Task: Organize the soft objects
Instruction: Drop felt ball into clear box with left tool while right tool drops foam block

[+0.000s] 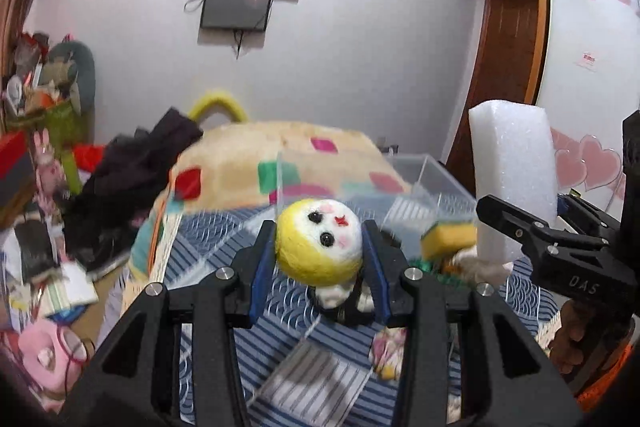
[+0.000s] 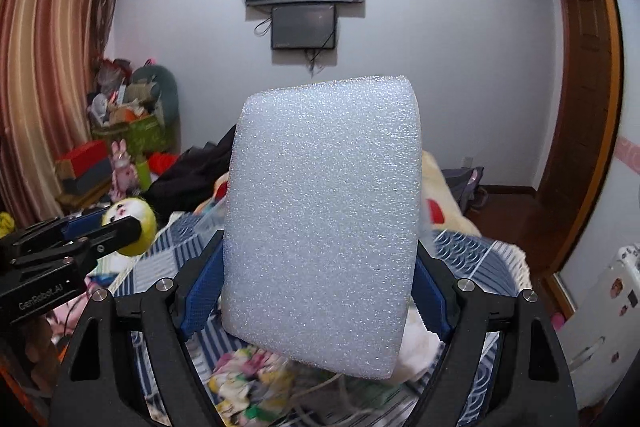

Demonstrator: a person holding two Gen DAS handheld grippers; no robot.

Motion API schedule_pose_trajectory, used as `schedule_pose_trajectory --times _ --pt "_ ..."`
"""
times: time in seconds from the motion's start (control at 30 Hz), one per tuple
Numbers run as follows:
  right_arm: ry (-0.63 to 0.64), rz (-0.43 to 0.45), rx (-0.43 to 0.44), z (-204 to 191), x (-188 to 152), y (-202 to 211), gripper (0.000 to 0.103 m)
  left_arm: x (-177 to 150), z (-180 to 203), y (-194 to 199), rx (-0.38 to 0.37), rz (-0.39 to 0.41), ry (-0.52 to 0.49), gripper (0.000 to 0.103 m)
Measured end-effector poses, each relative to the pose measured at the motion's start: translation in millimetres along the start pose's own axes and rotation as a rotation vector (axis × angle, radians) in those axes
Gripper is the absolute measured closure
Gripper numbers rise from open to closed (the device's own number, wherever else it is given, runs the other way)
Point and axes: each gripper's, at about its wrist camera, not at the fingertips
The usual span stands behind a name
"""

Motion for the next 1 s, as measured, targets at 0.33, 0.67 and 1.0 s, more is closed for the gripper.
schedule_pose_trajectory --times 0.33,0.67,1.0 --pt "-0.037 0.036 -0.022 10 25 -23 0.022 45 5 -30 -0.006 0.029 -0.026 0.061" --pt "0.011 -0.063 -0.009 -2 19 -73 0.022 66 -13 -95 0.018 -0.072 -0.019 0.061" --pt "0.151 -0.359 0.092 -17 3 -125 0.022 59 -28 -166 0.017 -0.265 -0.008 0.061"
Point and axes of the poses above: each gripper's, at about its wrist camera, not at the fingertips, and y roughly against the way its jaws point, z to its right, x to its top, and after that the axes turned 14 degrees about -x, right-handed
